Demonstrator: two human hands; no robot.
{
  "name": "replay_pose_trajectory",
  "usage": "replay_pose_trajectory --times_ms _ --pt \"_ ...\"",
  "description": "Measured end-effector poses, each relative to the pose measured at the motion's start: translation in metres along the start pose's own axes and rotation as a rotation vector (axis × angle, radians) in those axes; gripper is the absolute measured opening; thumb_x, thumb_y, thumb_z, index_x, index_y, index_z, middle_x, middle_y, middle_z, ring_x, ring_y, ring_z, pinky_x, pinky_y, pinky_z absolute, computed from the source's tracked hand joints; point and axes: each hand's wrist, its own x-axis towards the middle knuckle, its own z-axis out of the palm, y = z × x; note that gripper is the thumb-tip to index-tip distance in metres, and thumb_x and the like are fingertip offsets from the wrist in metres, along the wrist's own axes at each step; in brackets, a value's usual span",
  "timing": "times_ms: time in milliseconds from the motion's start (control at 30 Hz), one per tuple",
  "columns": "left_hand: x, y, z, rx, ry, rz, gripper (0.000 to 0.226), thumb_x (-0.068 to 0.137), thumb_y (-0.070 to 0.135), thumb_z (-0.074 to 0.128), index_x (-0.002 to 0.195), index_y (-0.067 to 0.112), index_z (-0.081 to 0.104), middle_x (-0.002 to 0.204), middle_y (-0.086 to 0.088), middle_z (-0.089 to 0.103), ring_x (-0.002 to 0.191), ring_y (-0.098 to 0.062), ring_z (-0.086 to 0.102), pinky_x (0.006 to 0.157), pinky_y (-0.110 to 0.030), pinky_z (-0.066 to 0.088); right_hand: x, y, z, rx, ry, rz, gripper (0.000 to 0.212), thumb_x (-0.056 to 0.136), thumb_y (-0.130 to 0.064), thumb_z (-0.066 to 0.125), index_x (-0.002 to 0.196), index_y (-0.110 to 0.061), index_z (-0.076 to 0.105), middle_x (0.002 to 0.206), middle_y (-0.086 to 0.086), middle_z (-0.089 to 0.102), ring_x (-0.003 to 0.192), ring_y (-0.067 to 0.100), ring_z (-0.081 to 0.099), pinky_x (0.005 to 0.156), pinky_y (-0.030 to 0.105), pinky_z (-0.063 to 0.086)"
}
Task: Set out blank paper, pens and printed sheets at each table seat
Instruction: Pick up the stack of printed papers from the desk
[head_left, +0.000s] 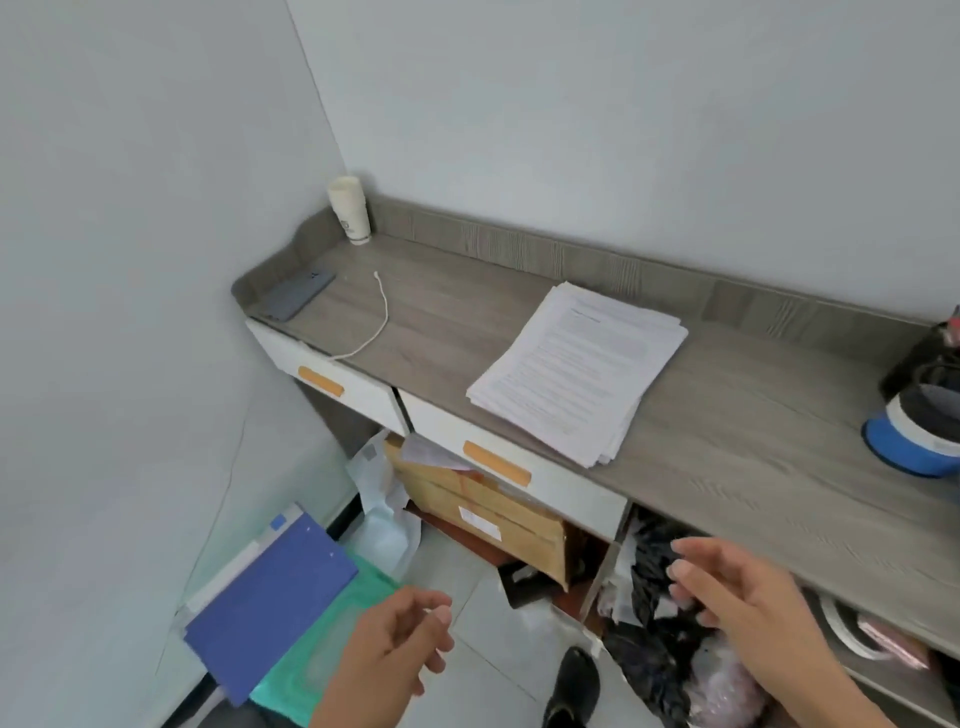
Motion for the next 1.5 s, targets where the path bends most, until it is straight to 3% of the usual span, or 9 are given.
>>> replay_pose_trajectory --times_ms 400,533,633,800,900,1067,1133,1300,1500 --pt "0.175 0.107 0.008 0.192 -0.045 0.179 0.009 0.091 0.025 0.062 0.086 0.027 0.069 0.080 -0.005 0.069 0.072 -0.010 0.062 0.067 -0.030 0.050 0.161 -0.089 0.015 -0.073 0.114 -0.083 0.022 0.092 -0.018 0.064 0.111 -0.029 0.060 0.109 -0.012 0.065 0.103 0.005 0.060 0.086 0.027 0.046" --pt "0.239 0.132 0.026 0.427 -0.099 0.375 0.013 0.092 0.033 0.058 0.105 0.033 0.063 0.112 0.018 0.058 0.104 0.000 0.054 0.080 -0.011 0.041 0.188 -0.090 0.014 0.106 0.236 0.081 0.050 0.092 -0.017 0.065 0.138 -0.019 0.047 0.132 -0.002 0.053 0.124 0.019 0.051 0.105 0.037 0.040" --pt "0.282 0.144 0.040 0.655 -0.151 0.499 0.030 0.095 0.035 0.052 0.124 0.028 0.057 0.141 0.009 0.042 0.130 -0.007 0.038 0.101 -0.017 0.032 0.204 -0.093 0.016 0.353 0.249 0.247 0.065 0.091 -0.019 0.066 0.148 -0.021 0.035 0.140 0.003 0.050 0.128 0.023 0.049 0.107 0.050 0.042" --pt "0.320 0.144 0.038 1.014 -0.346 0.585 0.038 0.098 0.043 0.040 0.128 0.025 0.054 0.147 0.005 0.034 0.130 -0.012 0.033 0.100 -0.021 0.031 0.234 -0.105 0.026 0.497 0.194 0.361 0.035 0.092 -0.017 0.064 0.125 -0.012 0.055 0.103 0.001 0.076 0.096 0.022 0.065 0.083 0.044 0.054" --pt "0.332 0.141 0.027 1.068 -0.434 0.639 0.041 0.098 0.044 0.038 0.129 0.022 0.054 0.153 0.000 0.027 0.133 -0.014 0.028 0.103 -0.024 0.033 0.250 -0.113 0.032 0.366 0.227 0.378 0.031 0.090 -0.023 0.065 0.116 -0.008 0.064 0.089 0.003 0.075 0.061 0.014 0.057 0.051 0.027 0.037" --pt "0.344 0.140 0.015 1.104 -0.532 0.720 0.043 0.098 0.044 0.037 0.132 0.021 0.051 0.155 0.001 0.021 0.138 -0.015 0.022 0.107 -0.027 0.033 0.272 -0.117 0.049 0.341 0.278 0.463 0.034 0.081 -0.026 0.075 0.110 -0.011 0.070 0.098 0.009 0.078 0.092 0.029 0.072 0.067 0.033 0.055" --pt "0.349 0.140 0.011 1.120 -0.539 0.759 0.043 0.098 0.043 0.036 0.133 0.022 0.049 0.155 0.003 0.021 0.137 -0.014 0.022 0.107 -0.027 0.031 0.273 -0.121 0.058 0.363 0.312 0.439 0.031 0.082 -0.019 0.074 0.110 -0.008 0.069 0.098 0.010 0.078 0.095 0.032 0.073 0.083 0.048 0.058" --pt "0.364 0.140 0.001 0.977 -0.588 0.750 0.043 0.097 0.043 0.042 0.135 0.025 0.048 0.147 0.009 0.034 0.135 -0.008 0.029 0.107 -0.020 0.029 0.246 -0.139 0.078 0.299 0.318 0.275 0.020 0.091 -0.011 0.065 0.111 -0.009 0.070 0.102 0.007 0.077 0.094 0.028 0.074 0.092 0.052 0.055" --pt "0.392 0.213 -0.013 0.258 -0.402 0.549 0.080 0.076 0.041 0.076 0.143 0.026 0.035 0.131 0.017 0.049 0.122 -0.005 0.048 0.097 -0.026 0.040 0.210 -0.196 0.080 0.260 0.304 -0.094 0.022 0.095 -0.010 0.056 0.111 -0.013 0.071 0.107 0.001 0.076 0.096 0.019 0.074 0.077 0.032 0.061"
